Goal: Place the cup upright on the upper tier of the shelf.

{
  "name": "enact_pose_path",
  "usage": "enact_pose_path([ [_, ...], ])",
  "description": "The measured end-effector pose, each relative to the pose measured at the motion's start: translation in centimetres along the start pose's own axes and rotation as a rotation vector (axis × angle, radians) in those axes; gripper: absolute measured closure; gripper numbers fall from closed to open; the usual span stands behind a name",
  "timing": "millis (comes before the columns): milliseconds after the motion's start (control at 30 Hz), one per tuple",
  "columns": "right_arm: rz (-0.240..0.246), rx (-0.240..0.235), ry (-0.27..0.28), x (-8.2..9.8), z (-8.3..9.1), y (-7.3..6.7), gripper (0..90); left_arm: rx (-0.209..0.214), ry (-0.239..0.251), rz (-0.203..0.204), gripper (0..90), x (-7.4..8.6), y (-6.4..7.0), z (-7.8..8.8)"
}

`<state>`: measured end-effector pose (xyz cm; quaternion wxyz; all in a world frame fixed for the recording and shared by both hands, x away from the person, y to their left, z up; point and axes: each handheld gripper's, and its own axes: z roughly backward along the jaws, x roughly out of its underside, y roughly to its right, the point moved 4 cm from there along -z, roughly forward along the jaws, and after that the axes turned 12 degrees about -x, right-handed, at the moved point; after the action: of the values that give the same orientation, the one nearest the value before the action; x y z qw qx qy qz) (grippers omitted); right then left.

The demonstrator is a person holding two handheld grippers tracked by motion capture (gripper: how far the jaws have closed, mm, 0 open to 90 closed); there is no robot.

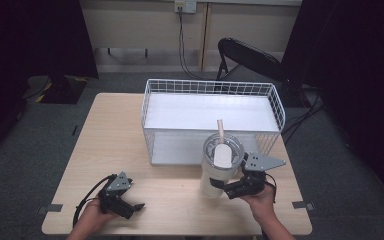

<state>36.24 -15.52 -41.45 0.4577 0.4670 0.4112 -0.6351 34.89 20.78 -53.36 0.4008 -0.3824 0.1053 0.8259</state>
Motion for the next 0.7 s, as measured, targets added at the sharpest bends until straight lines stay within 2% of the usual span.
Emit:
enact_pose_path([
  [433,-0.016,-0.024,0.007,-2.7,0.8,0.3,9.8,0.000,0.000,0.000,0.0,0.0,0.0,0.0],
  [700,-0.029,-0.019,0.005,-4.1,1.4,0.7,9.8,0.000,0.000,0.000,0.0,0.0,0.0,0.0],
])
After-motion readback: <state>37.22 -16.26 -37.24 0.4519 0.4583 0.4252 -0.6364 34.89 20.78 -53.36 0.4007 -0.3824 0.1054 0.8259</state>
